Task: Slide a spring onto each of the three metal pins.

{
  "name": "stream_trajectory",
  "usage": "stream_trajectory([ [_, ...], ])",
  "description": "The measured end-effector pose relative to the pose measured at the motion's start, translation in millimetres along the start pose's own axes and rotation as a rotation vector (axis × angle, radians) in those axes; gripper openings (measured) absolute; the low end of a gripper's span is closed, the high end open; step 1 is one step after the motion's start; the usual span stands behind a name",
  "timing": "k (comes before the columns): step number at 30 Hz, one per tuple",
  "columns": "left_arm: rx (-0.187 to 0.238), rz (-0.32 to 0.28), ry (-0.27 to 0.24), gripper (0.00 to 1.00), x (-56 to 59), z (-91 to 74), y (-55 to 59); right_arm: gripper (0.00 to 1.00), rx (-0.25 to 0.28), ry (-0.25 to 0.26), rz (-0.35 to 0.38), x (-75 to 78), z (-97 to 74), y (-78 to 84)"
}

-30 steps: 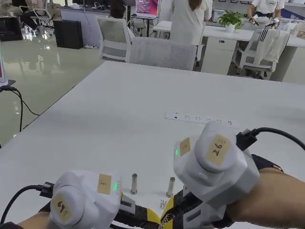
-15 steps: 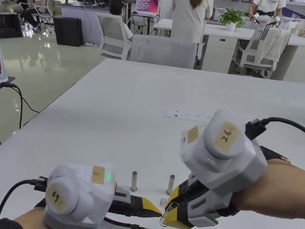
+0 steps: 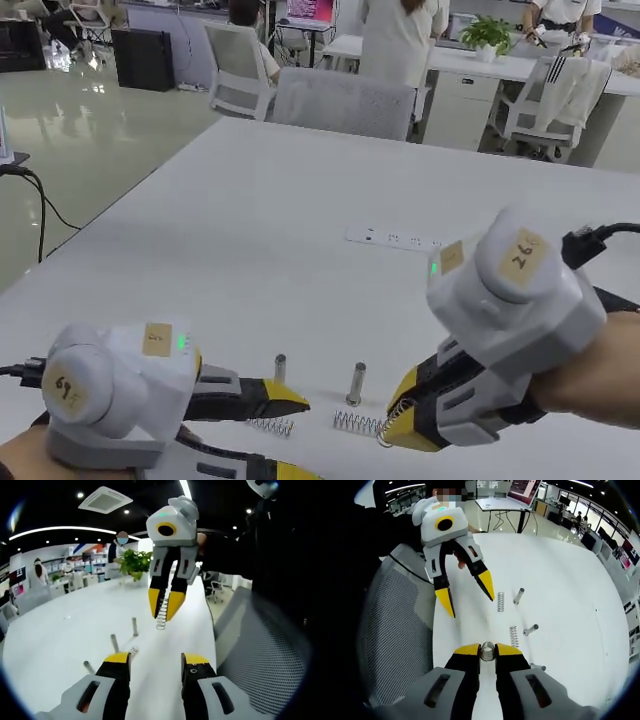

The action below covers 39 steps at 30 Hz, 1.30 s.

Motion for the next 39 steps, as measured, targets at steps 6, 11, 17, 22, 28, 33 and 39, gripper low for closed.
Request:
stream_trajectory([
  [6, 0.007, -0.030, -0.039, 0.38, -1.8, -9.0, 4.4, 0.08, -0.010, 0.032, 0.022, 13.8, -7.6, 6.6],
  [11, 0.016, -0.048, -0.069, 0.43, -2.7, -14.7, 6.8, 0.08, -0.031, 0.055, 0.030, 25.0, -8.8, 12.5],
  [17, 0.027, -0.073, -0.107, 0.46, -6.2, -23.6, 9.5, 0.08, -0.029, 0.068, 0.037, 38.3, -6.6, 11.4],
  [22, 0.025, -0.089, -0.133, 0.47, -5.4, -28.8, 13.0, 0.08, -0.046, 0.088, 0.033, 50.8, -7.0, 11.5],
  [28, 0.029, -0.110, -0.159, 0.48, -5.0, -31.3, 16.0, 0.08, -0.067, 0.115, 0.036, 66.1, -12.1, 16.2],
  [33, 0.033, -0.114, -0.165, 0.49, -3.8, -30.0, 15.6, 0.08, -0.088, 0.124, 0.047, 74.9, -11.9, 23.4],
  [39, 0.030, -0.116, -0.170, 0.50, -2.3, -28.9, 16.0, 0.08, -0.113, 0.142, 0.056, 85.0, -14.2, 29.8],
])
Point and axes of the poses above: the centre of the closed fingertips' face, and the gripper's own axes: z roughly forward along the fingers, x roughly to its right, y roughly out of its underside, the point moved 9 cm from there along -z, roughly backward along the fingers, and after that the axes turned 5 degrees about z, right-handed, at the moved point
